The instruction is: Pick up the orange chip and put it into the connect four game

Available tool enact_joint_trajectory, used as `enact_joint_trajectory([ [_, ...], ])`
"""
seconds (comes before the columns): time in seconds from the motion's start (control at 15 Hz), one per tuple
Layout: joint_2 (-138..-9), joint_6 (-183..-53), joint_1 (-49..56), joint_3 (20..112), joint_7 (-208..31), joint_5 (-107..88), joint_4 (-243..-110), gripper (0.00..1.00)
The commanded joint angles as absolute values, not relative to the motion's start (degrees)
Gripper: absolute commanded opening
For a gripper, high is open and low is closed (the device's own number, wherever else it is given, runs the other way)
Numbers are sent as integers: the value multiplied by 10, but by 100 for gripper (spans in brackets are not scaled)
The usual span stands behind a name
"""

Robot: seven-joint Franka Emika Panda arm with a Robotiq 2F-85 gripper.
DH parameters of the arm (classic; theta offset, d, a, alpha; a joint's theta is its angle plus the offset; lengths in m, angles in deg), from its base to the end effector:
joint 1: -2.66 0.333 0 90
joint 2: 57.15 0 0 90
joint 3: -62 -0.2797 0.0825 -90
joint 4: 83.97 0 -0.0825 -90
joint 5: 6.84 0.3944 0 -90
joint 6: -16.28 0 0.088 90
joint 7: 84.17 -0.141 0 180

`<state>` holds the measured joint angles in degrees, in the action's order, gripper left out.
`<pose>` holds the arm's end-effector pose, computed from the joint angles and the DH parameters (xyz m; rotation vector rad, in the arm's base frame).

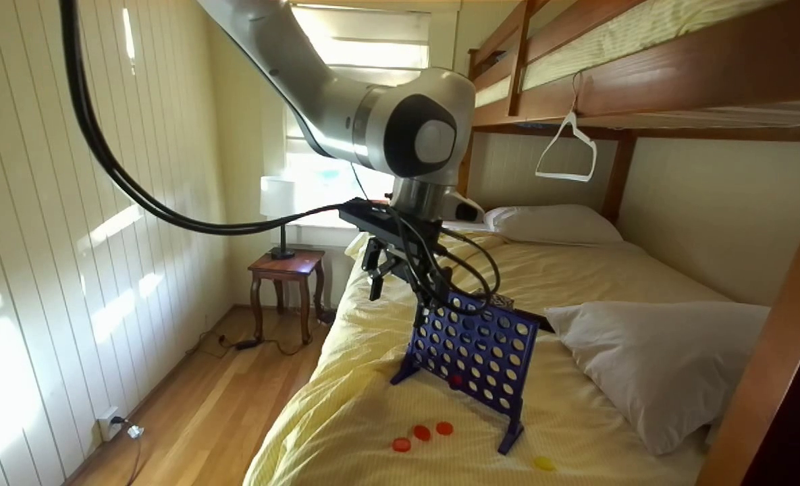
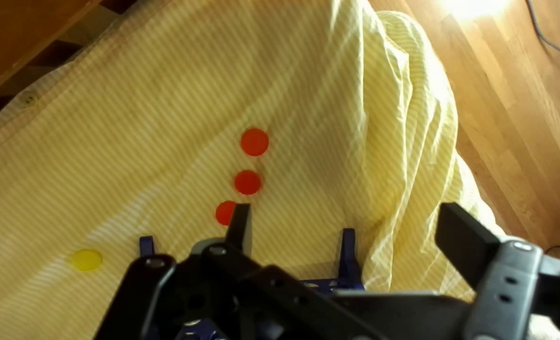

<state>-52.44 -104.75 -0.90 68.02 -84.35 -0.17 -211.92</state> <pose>0.5114 -0.0772 0.3273 -3.0109 0.3506 0.0460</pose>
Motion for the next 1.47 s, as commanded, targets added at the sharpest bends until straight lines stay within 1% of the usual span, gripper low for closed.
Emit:
enact_joint_trajectory([
  [0.0, -544, -1060, -12, 675, -855, 11, -2115, 100],
  [0.33, -581, -1098, -11, 673, -837, 50, -2117, 100],
  [0.87, -669, -1204, -16, 671, -813, 15, -2108, 100],
  [1.4, -752, -1226, -18, 679, -831, -32, -2082, 100],
])
